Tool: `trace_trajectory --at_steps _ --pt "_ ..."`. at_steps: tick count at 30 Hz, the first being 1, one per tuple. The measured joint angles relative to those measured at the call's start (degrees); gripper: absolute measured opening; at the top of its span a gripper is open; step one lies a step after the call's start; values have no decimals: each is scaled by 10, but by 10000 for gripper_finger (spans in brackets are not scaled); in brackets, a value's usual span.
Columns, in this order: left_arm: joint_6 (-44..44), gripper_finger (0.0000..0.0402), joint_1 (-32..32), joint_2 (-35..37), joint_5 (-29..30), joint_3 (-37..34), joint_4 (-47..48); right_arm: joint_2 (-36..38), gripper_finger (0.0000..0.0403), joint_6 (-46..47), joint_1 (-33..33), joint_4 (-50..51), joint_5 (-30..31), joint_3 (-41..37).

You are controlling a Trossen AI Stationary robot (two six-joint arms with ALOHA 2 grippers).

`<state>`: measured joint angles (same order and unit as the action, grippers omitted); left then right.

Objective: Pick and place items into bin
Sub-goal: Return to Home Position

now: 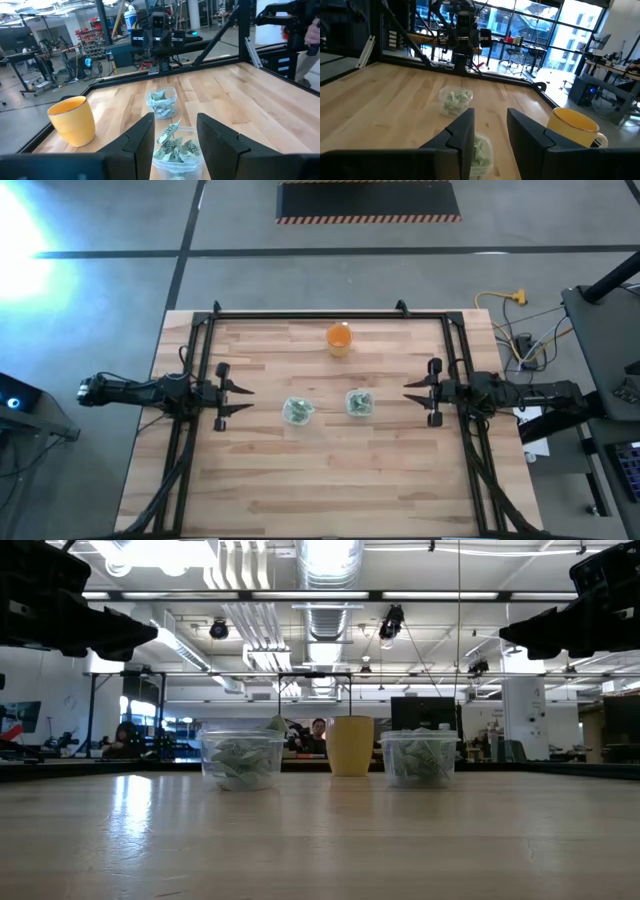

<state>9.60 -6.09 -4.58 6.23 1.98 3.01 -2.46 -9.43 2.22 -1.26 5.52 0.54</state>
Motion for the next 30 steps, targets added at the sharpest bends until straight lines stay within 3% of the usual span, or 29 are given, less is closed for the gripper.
trace_trajectory --at_steps 12,30 --pt "-1 131 0 22 -4 0 1 0 98 0 0 -1 4 0" --pt "-2 131 0 -3 -3 -3 -50 0 99 4 0 -2 5 0"
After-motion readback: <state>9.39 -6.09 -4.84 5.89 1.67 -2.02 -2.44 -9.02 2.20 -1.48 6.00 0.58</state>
